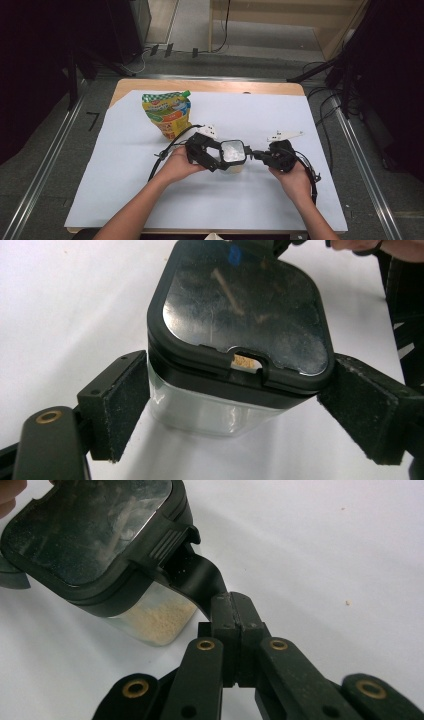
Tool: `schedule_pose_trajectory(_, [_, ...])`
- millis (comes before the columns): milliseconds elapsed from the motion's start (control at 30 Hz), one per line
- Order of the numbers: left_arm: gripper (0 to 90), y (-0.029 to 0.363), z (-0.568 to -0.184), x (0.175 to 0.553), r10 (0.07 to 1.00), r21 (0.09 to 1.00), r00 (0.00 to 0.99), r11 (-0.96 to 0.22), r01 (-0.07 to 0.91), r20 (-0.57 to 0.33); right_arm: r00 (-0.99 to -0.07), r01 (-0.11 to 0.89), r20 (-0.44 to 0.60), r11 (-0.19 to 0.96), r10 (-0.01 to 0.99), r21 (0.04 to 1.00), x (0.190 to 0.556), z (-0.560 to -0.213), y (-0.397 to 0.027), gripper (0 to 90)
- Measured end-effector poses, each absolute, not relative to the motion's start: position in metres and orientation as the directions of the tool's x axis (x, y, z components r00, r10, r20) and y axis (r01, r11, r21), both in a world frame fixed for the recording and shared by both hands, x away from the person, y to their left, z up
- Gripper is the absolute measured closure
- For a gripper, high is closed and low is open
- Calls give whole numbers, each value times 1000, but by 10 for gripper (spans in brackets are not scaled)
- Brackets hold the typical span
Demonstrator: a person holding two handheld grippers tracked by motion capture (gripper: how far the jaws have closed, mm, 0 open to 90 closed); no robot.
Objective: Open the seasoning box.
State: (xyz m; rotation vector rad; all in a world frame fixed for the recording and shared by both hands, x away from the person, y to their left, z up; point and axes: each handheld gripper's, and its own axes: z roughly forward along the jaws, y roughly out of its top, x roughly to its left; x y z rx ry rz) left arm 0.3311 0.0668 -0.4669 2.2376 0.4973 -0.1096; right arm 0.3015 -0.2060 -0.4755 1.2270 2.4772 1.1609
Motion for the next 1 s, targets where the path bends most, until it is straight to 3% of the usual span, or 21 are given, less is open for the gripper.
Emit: schedule_pose_trajectory(1000, [153, 64, -450, 329, 307, 731, 932, -589, 345, -193, -654, 615, 190, 369, 732, 697, 300, -475, -205, 900])
